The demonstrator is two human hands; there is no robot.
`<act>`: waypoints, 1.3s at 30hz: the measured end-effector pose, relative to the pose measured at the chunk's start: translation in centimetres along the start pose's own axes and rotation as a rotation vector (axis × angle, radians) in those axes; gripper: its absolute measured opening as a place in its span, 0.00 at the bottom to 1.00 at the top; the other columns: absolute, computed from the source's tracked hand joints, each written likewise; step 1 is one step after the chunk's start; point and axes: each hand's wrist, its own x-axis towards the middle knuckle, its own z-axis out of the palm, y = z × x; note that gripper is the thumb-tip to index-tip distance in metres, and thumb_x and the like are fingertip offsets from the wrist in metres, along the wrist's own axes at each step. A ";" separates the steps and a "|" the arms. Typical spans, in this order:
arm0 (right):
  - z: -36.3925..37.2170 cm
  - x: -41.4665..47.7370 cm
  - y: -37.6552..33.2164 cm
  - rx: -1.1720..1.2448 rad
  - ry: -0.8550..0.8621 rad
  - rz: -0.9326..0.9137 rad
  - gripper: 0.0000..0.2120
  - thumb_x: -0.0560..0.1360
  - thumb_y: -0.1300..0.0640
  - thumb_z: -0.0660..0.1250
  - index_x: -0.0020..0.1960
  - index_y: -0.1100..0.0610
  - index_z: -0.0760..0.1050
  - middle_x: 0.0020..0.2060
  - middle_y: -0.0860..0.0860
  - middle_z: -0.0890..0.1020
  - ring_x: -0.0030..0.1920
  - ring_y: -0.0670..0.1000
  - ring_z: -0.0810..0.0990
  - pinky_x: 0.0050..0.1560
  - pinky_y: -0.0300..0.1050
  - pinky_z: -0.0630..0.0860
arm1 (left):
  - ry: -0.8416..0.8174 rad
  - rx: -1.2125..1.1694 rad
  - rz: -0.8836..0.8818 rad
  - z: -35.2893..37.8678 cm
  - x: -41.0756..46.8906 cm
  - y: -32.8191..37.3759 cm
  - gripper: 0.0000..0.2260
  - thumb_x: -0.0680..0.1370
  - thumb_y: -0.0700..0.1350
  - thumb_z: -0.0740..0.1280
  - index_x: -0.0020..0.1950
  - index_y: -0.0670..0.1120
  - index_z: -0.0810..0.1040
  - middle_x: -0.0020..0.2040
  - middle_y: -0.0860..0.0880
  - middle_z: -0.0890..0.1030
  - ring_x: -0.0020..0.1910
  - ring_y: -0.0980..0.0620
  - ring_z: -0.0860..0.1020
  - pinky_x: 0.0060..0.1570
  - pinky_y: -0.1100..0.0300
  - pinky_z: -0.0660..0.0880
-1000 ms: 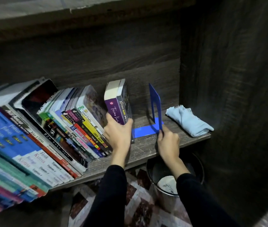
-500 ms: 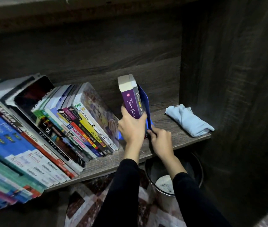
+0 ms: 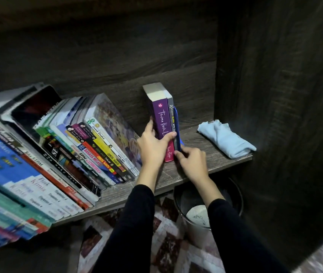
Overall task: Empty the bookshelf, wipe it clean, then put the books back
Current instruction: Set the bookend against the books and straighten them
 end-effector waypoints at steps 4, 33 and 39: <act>1.4 -0.4 -0.9 0.075 -0.013 0.027 0.31 0.70 0.48 0.72 0.71 0.49 0.68 0.53 0.57 0.82 0.55 0.58 0.79 0.56 0.50 0.75 | -0.065 0.009 -0.022 -0.7 0.0 0.5 0.33 0.69 0.41 0.75 0.72 0.44 0.67 0.58 0.46 0.81 0.57 0.54 0.79 0.58 0.65 0.72; 2.7 -0.4 -0.8 0.049 0.178 -0.079 0.29 0.71 0.46 0.73 0.67 0.56 0.71 0.50 0.58 0.83 0.51 0.62 0.80 0.52 0.53 0.75 | 0.713 0.326 0.139 -8.7 -4.7 1.4 0.34 0.74 0.45 0.69 0.76 0.41 0.57 0.69 0.41 0.62 0.66 0.45 0.64 0.63 0.47 0.68; 2.6 -0.7 -1.1 0.043 0.169 -0.073 0.29 0.71 0.47 0.72 0.68 0.56 0.70 0.51 0.58 0.83 0.51 0.60 0.80 0.51 0.49 0.73 | 0.696 0.201 0.172 -8.1 -4.8 2.0 0.32 0.75 0.45 0.69 0.75 0.42 0.59 0.68 0.42 0.64 0.65 0.45 0.69 0.63 0.57 0.68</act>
